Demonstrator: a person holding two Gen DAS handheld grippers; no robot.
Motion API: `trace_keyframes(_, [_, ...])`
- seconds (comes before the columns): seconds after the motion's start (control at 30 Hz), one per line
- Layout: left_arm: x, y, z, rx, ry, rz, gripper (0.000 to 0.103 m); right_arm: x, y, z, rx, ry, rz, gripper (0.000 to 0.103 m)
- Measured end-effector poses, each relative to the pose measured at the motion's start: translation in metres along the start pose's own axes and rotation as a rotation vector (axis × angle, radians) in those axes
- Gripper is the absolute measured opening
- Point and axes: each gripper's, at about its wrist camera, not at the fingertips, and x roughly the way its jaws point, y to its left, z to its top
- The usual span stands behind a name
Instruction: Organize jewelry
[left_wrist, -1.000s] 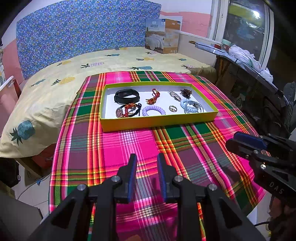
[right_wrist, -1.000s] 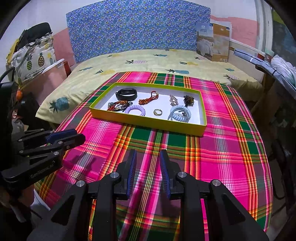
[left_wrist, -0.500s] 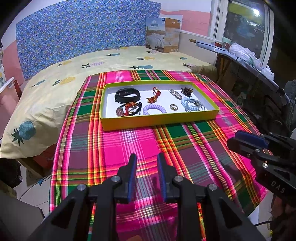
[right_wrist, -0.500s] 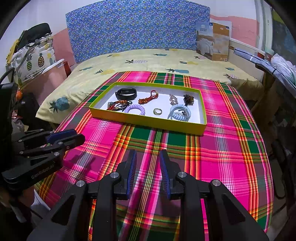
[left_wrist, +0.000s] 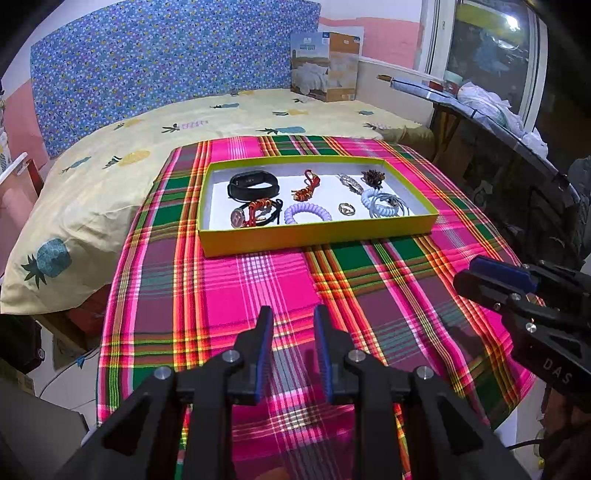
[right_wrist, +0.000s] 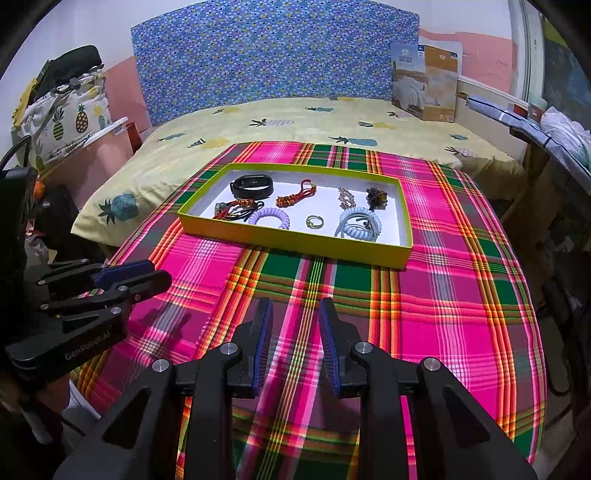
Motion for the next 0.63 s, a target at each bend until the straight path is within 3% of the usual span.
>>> trace_keyframes(0.63, [0.0066,-0.0016,-0.001,0.002,0.015,-0.003,0.023,0.007,-0.0001,-0.0044,0.005,0.007,0.0,0.026])
